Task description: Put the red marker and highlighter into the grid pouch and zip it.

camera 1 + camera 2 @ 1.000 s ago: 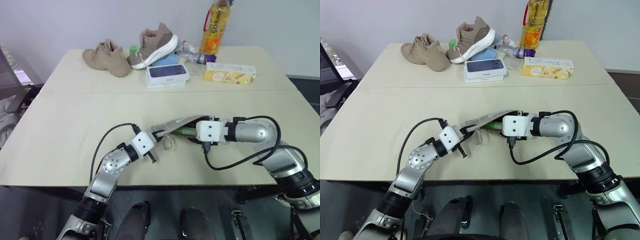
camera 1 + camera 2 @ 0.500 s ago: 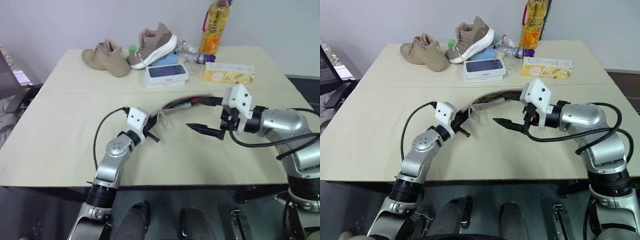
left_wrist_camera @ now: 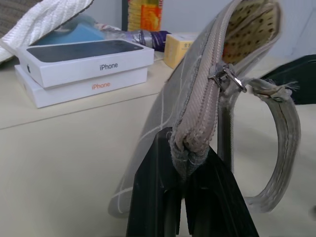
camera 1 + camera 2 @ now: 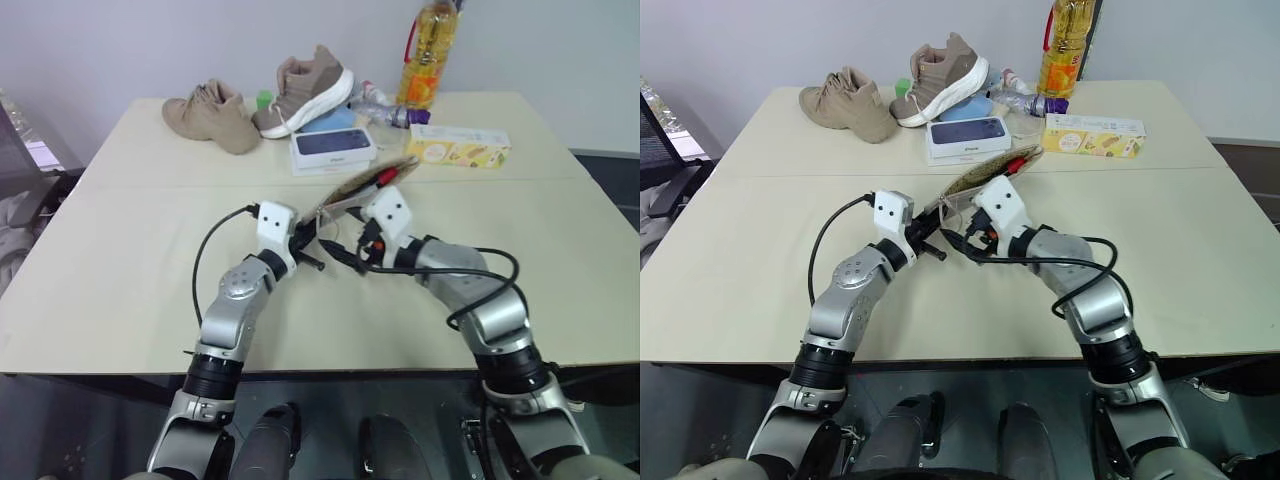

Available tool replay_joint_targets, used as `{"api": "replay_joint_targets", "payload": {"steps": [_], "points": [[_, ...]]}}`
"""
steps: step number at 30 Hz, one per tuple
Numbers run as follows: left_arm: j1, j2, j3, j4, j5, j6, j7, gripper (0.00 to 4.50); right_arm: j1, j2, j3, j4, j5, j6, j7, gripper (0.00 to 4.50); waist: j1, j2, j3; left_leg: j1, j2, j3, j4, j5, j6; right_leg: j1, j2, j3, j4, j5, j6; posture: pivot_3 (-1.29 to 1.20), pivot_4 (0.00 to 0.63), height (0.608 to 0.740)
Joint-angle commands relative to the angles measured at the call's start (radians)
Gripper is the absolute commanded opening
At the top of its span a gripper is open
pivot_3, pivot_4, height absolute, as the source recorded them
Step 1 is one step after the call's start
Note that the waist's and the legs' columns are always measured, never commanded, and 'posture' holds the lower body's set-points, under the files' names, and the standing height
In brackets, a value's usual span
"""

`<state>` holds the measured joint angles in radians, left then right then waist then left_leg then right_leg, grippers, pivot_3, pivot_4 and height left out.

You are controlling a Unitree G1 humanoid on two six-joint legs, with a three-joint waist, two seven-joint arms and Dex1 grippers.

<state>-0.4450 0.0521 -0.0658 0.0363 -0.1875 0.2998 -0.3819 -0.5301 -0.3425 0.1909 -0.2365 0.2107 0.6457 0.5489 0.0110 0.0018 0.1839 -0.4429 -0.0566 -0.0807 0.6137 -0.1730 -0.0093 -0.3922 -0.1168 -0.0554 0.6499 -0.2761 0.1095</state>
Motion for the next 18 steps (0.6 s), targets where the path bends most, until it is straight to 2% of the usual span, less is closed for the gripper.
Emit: {"api": "replay_joint_targets", "payload": {"steps": [1, 3, 9, 10, 16, 18], "points": [[-0.003, -0.007, -0.004, -0.05, -0.009, -0.005, 0.009, 0.0, -0.029, 0.029, -0.008, 0.004, -0.003, -0.013, -0.022, 4.01, 0.002, 0.0, 0.0, 0.0, 0.0, 0.0, 0.0, 0.0, 0.0, 0.0, 0.0, 0.0, 0.0, 0.0, 0.0, 0.0, 0.15, 0.738], [-0.001, -0.009, -0.004, -0.053, -0.009, -0.003, 0.012, 0.0, -0.032, 0.034, -0.015, 0.015, 0.0, -0.011, -0.026, 3.36, 0.001, 0.0, 0.0, 0.0, 0.0, 0.0, 0.0, 0.0, 0.0, 0.0, 0.0, 0.0, 0.0, 0.0, 0.0, 0.0, 0.15, 0.738], [0.011, 0.001, 0.002, -0.057, -0.004, -0.01, 0.019, 0.0, -0.034, -0.012, -0.051, 0.015, 0.002, -0.011, -0.016, 0.29, 0.0, 0.0, 0.0, 0.0, 0.0, 0.0, 0.0, 0.0, 0.0, 0.0, 0.0, 0.0, 0.0, 0.0, 0.0, 0.0, 0.15, 0.738], [0.013, 0.006, 0.004, -0.055, -0.002, -0.014, 0.019, 0.0, -0.034, -0.025, -0.063, 0.01, 0.004, -0.01, -0.013, 0.05, 0.0, 0.0, 0.0, 0.0, 0.0, 0.0, 0.0, 0.0, 0.0, 0.0, 0.0, 0.0, 0.0, 0.0, 0.0, 0.0, 0.15, 0.738], [0.017, 0.045, 0.0, -0.036, 0.023, -0.046, 0.011, 0.0, -0.049, -0.108, -0.129, 0.013, -0.001, -0.019, -0.008, 0.05, -0.001, 0.0, 0.0, 0.0, 0.0, 0.0, 0.0, 0.0, 0.0, 0.0, 0.0, 0.0, 0.0, 0.0, 0.0, 0.0, 0.15, 0.738], [0.03, 0.083, -0.004, -0.029, 0.05, -0.075, -0.002, 0.0, -0.084, -0.168, -0.191, 0.066, -0.026, -0.046, -0.03, 0.05, -0.002, 0.0, 0.0, 0.0, 0.0, 0.0, 0.0, 0.0, 0.0, 0.0, 0.0, 0.0, 0.0, 0.0, 0.0, 0.0, 0.15, 0.738]]}}
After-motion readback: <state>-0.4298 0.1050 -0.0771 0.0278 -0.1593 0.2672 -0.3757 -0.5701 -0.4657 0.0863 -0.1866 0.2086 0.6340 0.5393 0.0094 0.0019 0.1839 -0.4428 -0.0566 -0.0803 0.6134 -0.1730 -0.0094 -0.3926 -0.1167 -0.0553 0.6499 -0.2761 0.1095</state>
